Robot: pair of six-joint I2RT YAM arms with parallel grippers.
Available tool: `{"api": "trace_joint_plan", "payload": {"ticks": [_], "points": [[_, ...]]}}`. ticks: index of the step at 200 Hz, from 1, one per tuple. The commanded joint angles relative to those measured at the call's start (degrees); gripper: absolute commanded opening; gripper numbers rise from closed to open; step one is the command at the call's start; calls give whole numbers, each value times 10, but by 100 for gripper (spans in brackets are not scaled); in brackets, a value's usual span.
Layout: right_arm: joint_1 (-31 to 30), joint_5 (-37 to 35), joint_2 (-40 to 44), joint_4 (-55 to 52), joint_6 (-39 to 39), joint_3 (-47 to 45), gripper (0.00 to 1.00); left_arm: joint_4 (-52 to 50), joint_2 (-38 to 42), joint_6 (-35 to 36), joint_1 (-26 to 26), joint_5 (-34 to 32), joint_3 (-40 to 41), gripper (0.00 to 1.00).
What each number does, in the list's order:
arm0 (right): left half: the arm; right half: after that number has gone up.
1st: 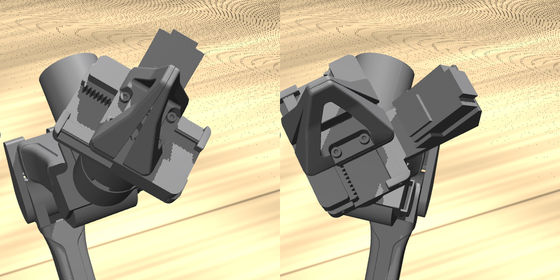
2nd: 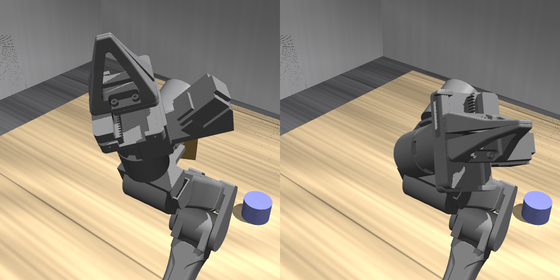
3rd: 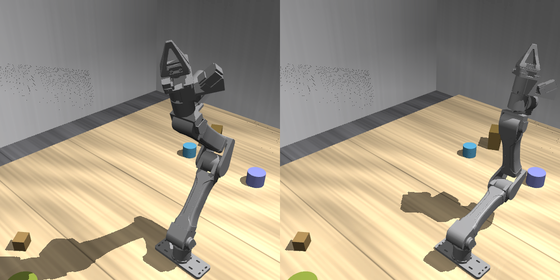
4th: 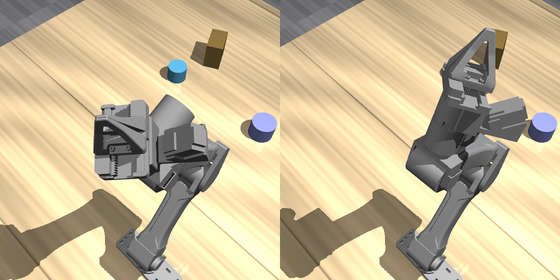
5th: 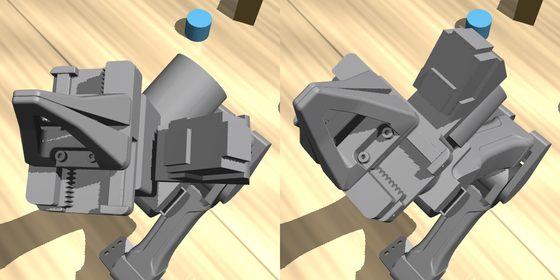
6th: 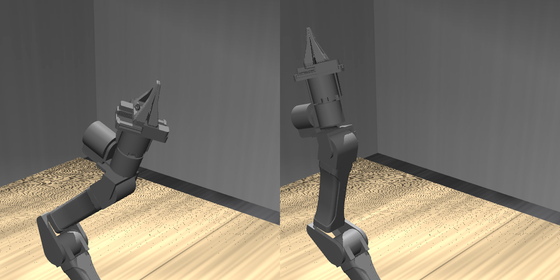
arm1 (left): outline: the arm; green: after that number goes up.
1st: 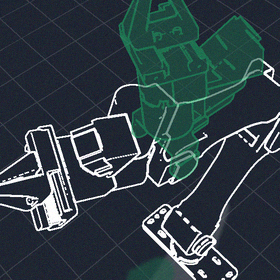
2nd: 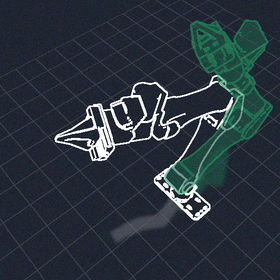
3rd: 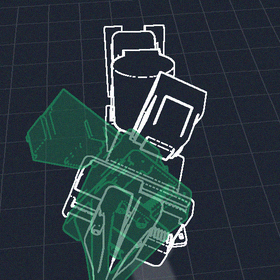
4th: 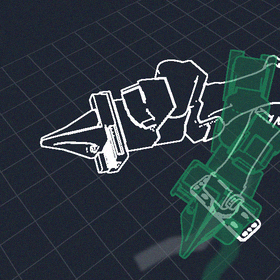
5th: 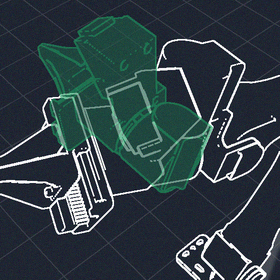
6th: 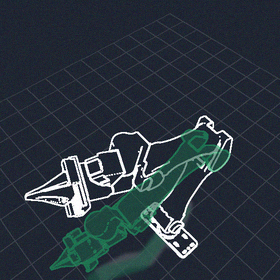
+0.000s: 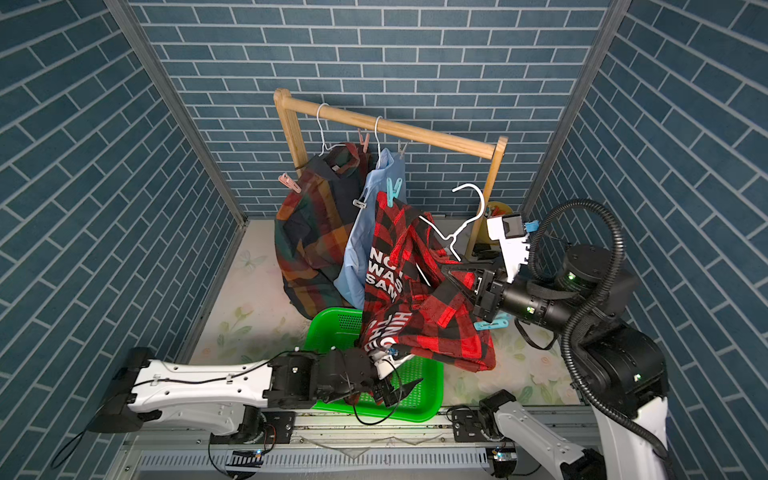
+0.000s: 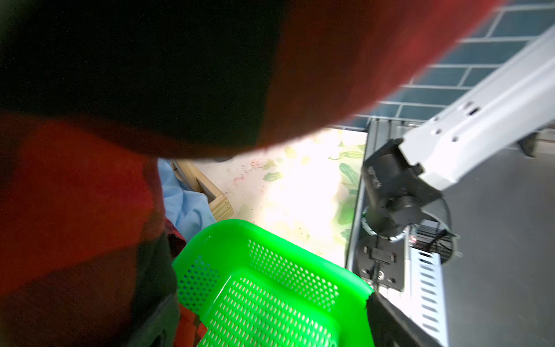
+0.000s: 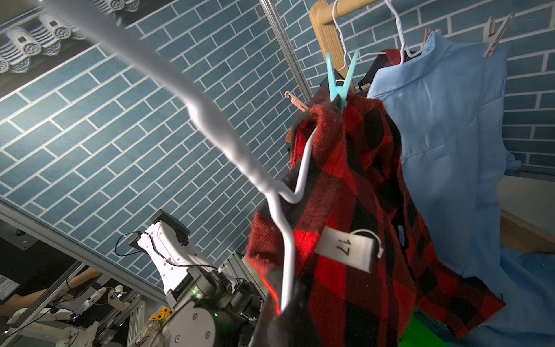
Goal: Remove the clothespins securing long-sleeve shirts to the hanger
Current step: Place the long-sleeve shirt at the bin.
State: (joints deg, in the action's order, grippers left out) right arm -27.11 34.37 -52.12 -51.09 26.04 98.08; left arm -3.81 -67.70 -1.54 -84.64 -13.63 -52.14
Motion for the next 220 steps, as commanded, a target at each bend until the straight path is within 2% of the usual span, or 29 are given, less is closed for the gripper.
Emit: {"api": "trace_joint_plan", "payload": {"ticks": [1, 25, 37, 48, 57, 88, 104, 139, 188, 220], "points": [[-2, -7, 2, 30, -29, -6, 0, -55, 67, 7, 4, 39, 3, 100], [-3, -9, -2, 36, -27, -8, 0, -129, 103, 24, 5, 89, -26, 100], [-2, -11, -4, 41, -26, -8, 0, -177, 93, 39, 6, 119, -47, 100], [-2, -11, -5, 46, -25, -9, 0, -198, 70, 42, 6, 108, -59, 100], [-2, -9, -8, 54, -22, -10, 0, -184, 59, 40, 8, 101, -49, 100], [-2, -20, -14, 61, -17, -7, 0, -73, 38, 19, 46, 176, -11, 100], [-2, -21, -17, 70, -14, -13, 0, -58, -4, 16, 66, 210, -16, 100], [-2, -23, -29, 102, -3, -29, 0, -11, -104, 20, 86, 327, -28, 100], [-2, -45, -55, 156, 5, -45, 0, -43, -164, 54, 91, 422, -72, 100], [-3, -56, -74, 184, 11, -55, 0, -70, -162, 63, 86, 445, -75, 100]]}}
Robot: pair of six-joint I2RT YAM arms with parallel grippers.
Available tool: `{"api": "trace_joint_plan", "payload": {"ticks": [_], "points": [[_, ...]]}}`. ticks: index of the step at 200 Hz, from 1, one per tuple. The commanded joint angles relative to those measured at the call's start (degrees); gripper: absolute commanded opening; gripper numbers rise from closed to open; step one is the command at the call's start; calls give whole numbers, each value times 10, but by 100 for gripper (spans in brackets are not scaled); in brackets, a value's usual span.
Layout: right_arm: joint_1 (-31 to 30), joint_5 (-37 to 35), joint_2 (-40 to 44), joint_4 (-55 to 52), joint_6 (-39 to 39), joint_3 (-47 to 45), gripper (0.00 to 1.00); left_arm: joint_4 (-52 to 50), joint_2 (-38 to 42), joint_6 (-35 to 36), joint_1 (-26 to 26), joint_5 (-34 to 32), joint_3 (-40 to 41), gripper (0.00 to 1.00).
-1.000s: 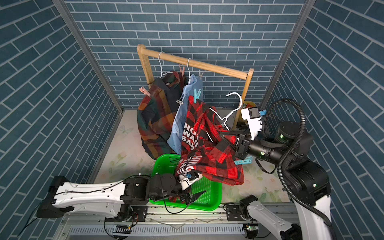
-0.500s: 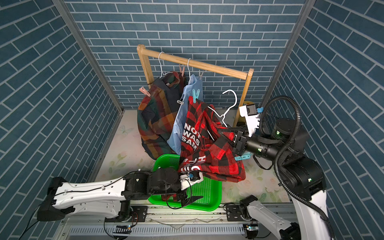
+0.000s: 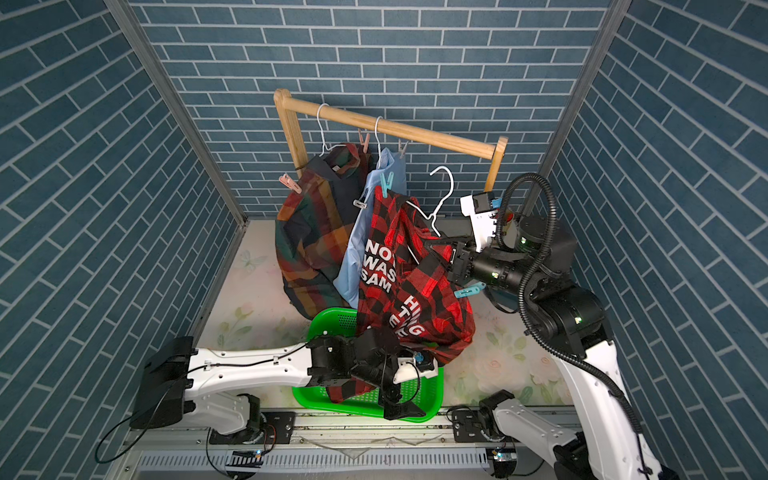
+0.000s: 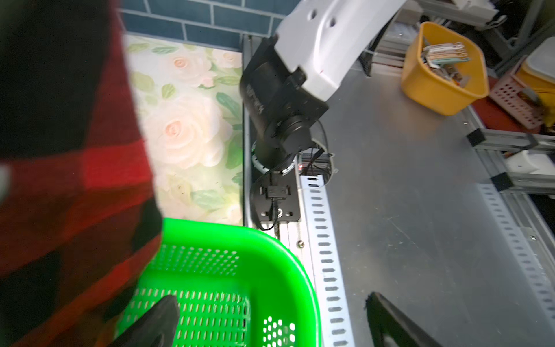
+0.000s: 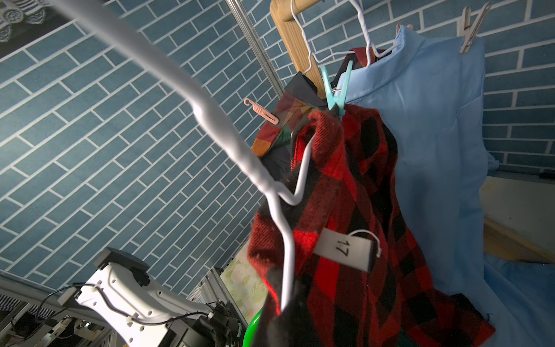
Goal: Remove the clothespins securing long-sleeve shirts to the hanger
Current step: Place the long-sleeve shirt at the bin.
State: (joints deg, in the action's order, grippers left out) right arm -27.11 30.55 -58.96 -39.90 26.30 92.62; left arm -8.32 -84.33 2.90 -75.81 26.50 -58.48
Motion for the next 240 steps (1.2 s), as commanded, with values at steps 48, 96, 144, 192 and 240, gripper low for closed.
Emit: {"api": "trace_joint_plan", "payload": {"ticks": [48, 96, 144, 192, 240], "points": [[-2, -43, 0, 70, 5, -11, 0, -187, 86, 68, -74, -28, -81, 100], [-2, -19, 32, 47, 3, -6, 0, -180, 240, 26, -13, -115, -70, 100], [-2, 38, 66, 33, 14, 5, 0, -83, 246, -14, 193, -72, -62, 100], [-2, 101, 71, 19, 21, 37, 0, 30, 192, 26, 321, -68, -126, 100], [-2, 134, 71, 8, 21, 91, 0, -14, 143, 91, 385, -36, -261, 100]]}}
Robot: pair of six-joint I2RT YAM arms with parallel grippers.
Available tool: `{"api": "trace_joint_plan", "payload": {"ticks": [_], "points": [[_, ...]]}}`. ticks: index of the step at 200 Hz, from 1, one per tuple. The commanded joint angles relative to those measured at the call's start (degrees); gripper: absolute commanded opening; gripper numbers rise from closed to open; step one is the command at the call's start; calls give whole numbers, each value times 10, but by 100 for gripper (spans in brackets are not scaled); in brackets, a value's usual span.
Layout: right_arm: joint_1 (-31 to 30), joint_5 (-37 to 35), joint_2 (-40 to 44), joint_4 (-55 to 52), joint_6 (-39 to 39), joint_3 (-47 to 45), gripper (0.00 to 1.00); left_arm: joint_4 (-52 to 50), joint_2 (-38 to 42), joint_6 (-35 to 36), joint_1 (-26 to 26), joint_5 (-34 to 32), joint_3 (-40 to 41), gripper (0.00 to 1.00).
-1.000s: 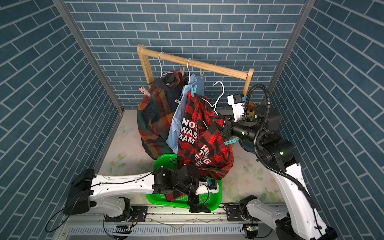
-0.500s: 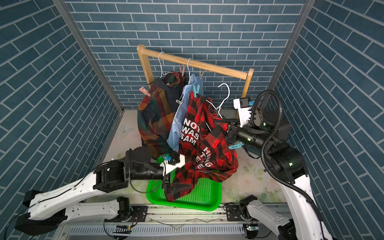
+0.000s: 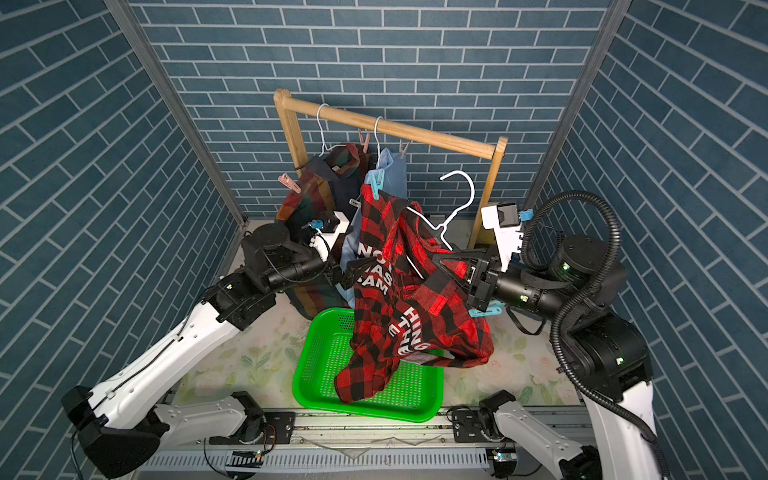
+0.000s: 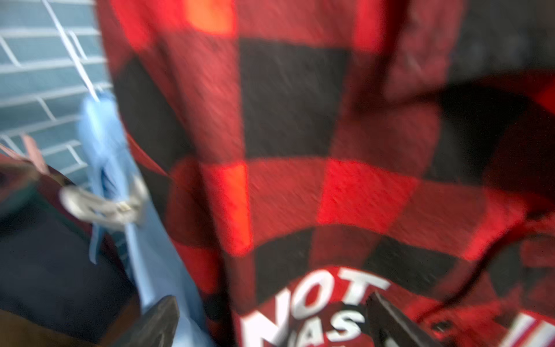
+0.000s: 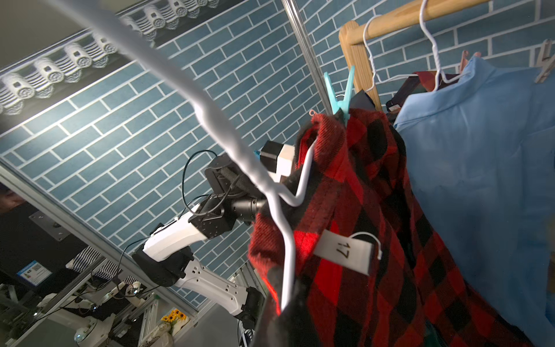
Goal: Remove the clothespins securing long-sleeve shirts to the hanger
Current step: Place the long-sleeve shirt at the bin.
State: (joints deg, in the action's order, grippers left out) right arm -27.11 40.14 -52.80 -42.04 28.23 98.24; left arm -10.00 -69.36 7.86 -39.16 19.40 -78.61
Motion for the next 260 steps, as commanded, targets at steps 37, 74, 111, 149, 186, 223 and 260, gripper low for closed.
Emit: {"api": "trace_joint_plan", "payload": {"ticks": [37, 74, 111, 149, 186, 223, 260], "points": [[-2, 53, 8, 36, 8, 56, 0, -45, -55, 81, 33, 63, -174, 100], [-2, 57, 10, 37, 9, 66, 0, -38, -98, 65, 59, 97, -235, 100], [-2, 57, 12, 39, 8, 63, 0, -76, -156, 22, 84, 224, -305, 100], [-2, 46, 12, 39, 3, 65, 0, -114, -194, -15, 84, 356, -342, 100], [-2, 30, 9, 32, -6, 68, 0, -126, -158, -18, 79, 362, -295, 90], [-2, 24, 2, 34, -8, 65, 0, -131, -91, -16, 68, 351, -245, 78], [-2, 19, -5, 56, 1, 58, 0, -157, -58, -46, 52, 362, -231, 54]]}}
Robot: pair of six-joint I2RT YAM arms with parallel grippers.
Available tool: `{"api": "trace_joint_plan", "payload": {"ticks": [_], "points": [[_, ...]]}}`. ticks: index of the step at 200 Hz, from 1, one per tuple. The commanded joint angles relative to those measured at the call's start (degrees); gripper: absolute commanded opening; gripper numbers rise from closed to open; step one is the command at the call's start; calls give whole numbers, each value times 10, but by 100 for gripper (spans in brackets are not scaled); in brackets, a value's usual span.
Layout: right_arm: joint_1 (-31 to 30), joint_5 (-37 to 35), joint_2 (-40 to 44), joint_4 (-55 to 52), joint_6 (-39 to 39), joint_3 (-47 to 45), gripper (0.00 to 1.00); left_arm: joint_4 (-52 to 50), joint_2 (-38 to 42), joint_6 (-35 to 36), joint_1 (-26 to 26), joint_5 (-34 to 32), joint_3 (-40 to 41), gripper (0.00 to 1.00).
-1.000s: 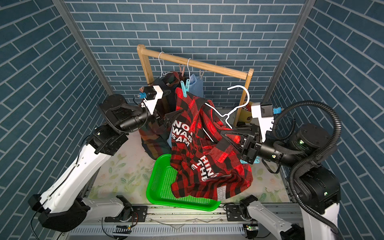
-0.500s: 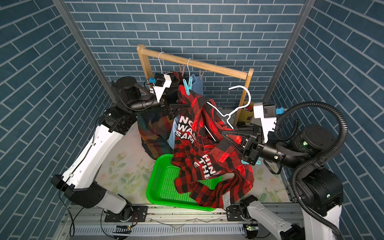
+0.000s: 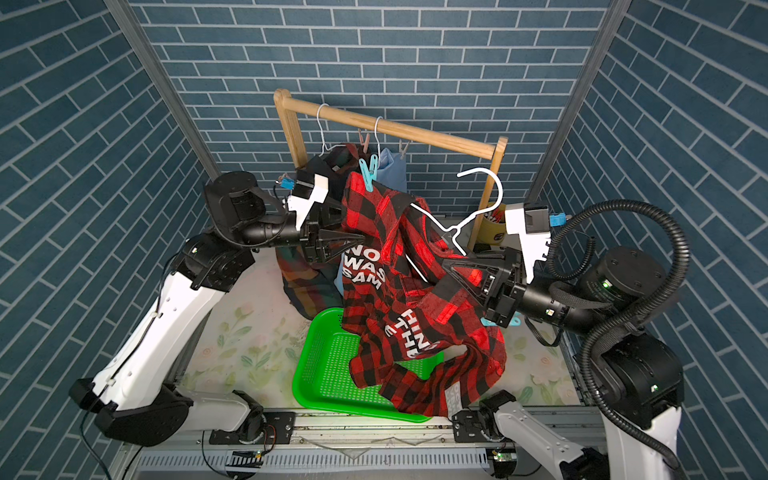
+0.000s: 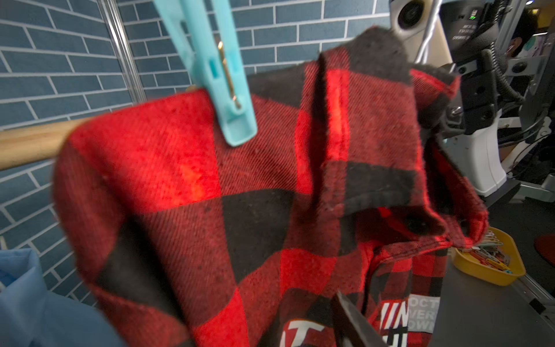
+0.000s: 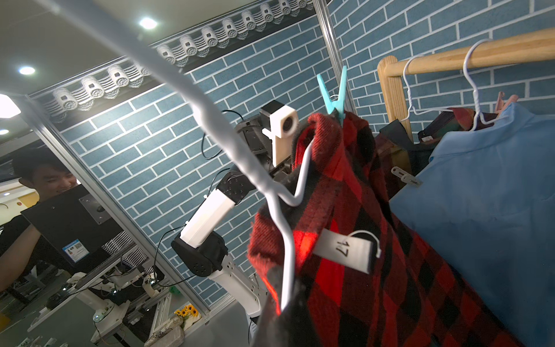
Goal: Remove the clothespins securing long-sleeve shirts to the hanger
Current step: Place the long-sleeve shirt at the bin.
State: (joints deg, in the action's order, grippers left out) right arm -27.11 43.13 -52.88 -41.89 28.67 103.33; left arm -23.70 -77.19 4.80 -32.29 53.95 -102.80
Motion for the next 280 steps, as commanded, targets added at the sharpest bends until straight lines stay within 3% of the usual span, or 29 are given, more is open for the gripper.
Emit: {"api": "trace_joint_plan", "payload": {"ticks": [1, 51, 122, 220, 280], "points": [[-2, -11, -5, 57, -2, 7, 0, -22, 22, -15, -17, 16, 12, 54], [-2, 12, -49, 126, 27, 13, 0, -42, 87, -25, -58, -20, 47, 52], [-2, 6, -78, 170, 32, 37, 0, -72, 106, -28, -130, -57, 49, 56], [-2, -27, -66, 143, 18, 48, 0, 68, 136, -84, -180, -141, 296, 56], [-5, -17, -92, 205, 47, 9, 0, 54, 209, -122, -186, -175, 391, 51]]}}
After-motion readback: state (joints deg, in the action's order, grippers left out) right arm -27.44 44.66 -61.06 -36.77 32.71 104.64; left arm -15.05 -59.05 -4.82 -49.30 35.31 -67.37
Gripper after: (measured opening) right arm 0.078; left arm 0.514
